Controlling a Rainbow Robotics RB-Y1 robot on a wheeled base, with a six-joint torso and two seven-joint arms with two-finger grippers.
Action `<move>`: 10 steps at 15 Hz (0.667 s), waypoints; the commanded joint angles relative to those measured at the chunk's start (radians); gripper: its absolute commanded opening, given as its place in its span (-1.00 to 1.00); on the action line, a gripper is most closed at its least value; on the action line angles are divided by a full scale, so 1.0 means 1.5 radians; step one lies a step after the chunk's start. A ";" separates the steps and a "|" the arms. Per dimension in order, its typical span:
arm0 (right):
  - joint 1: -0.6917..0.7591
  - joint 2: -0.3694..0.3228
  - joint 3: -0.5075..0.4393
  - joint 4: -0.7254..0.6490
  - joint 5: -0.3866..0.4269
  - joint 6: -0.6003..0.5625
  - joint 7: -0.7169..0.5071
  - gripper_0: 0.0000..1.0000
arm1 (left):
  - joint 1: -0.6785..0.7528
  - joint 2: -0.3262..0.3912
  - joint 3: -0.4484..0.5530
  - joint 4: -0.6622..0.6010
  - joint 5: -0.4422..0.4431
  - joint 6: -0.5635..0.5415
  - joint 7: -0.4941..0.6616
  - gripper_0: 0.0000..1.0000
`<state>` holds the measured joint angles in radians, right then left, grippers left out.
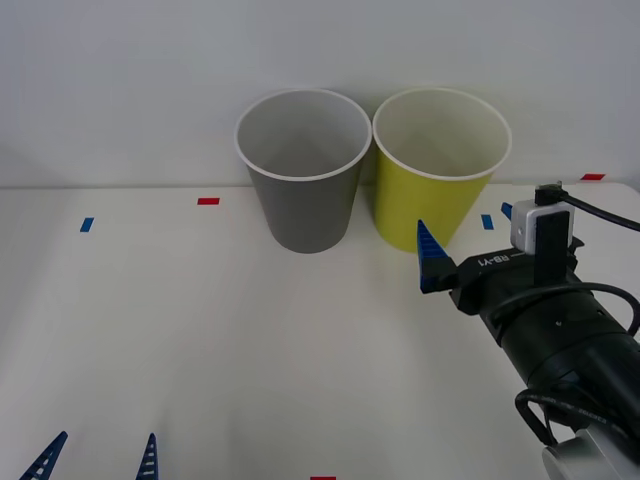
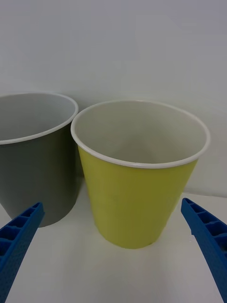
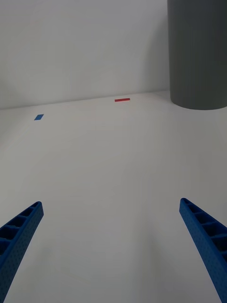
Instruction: Put cans in the gray bin and PET bottles in the light green bin.
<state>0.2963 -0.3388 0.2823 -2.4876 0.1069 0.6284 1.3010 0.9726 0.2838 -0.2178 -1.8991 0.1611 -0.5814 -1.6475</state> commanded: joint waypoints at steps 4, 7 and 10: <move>0.021 -0.004 -0.015 0.169 0.061 -0.267 -0.005 1.00 | 0.000 0.000 0.000 0.000 0.000 0.000 0.000 1.00; 0.093 0.014 -0.032 0.202 0.056 -0.373 -0.004 1.00 | 0.000 0.000 0.000 0.000 0.000 0.000 0.000 1.00; 0.186 0.050 -0.031 0.202 0.075 -0.426 0.003 1.00 | 0.000 0.000 0.000 0.000 0.000 0.000 0.000 1.00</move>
<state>0.5262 -0.2875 0.2369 -2.1865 0.2031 0.0192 1.3011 0.9725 0.2838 -0.2178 -1.8990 0.1611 -0.5814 -1.6475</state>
